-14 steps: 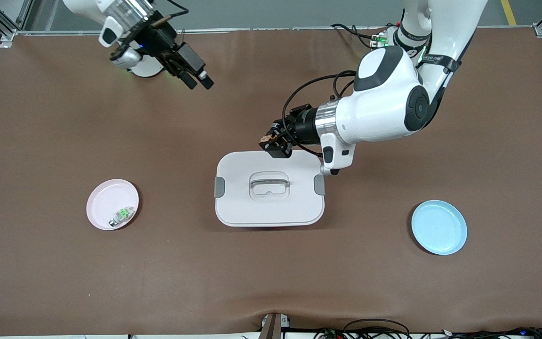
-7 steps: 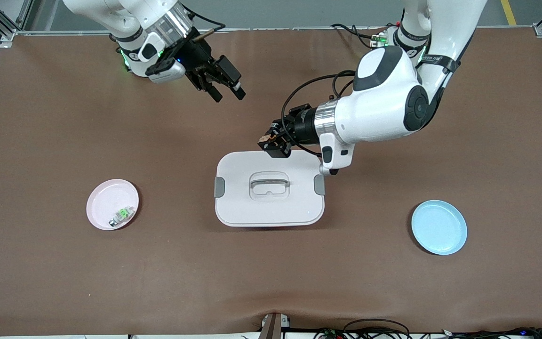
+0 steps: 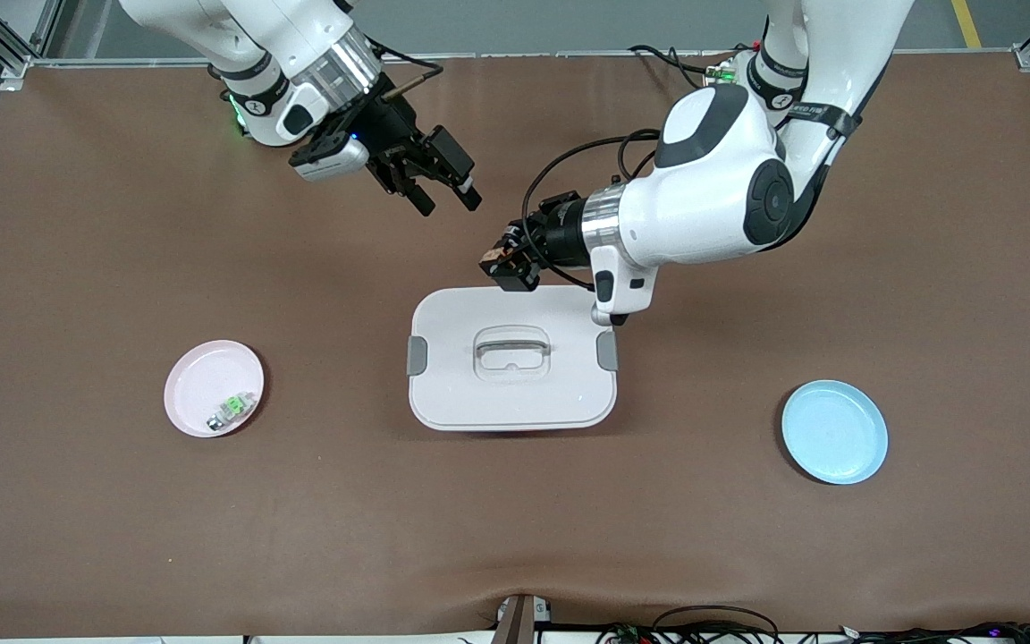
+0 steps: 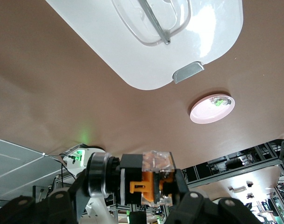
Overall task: Transfer orange switch to right arm and place
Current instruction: 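Hold the switch above the box while the right gripper reaches it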
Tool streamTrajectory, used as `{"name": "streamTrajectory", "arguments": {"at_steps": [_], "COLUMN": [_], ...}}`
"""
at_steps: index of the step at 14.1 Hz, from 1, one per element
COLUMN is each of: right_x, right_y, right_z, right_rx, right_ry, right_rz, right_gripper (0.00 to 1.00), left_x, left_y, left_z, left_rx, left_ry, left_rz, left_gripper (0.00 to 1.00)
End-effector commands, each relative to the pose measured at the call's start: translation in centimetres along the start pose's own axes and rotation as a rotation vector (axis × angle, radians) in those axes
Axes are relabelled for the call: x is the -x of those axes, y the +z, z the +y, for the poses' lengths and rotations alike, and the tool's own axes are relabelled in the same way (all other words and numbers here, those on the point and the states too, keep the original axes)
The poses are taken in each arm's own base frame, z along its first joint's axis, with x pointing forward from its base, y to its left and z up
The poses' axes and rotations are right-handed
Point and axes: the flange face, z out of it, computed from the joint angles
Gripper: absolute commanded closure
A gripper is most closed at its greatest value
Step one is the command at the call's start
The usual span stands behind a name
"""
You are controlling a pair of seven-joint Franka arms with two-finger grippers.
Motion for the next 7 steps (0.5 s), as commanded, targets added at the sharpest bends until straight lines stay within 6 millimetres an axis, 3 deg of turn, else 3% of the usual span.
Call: {"name": "streamTrajectory", "arguments": {"at_steps": [1,7], "right_x": [0.8,1.3], "right_y": [1.1,4.3], "right_z": [-1.0,-0.5], "right_rx": [-0.026,-0.033], "right_ry": [0.012,0.017], "right_rz": [0.01,0.018], "right_gripper": [0.0,0.0], "left_x": [0.7,1.1], "left_y": [0.2,0.3], "left_z": [0.4,0.3], "left_rx": [0.011,0.008], "left_ry": [-0.004,0.001], "left_rz": [-0.003,-0.001], "left_gripper": [1.0,1.0]}}
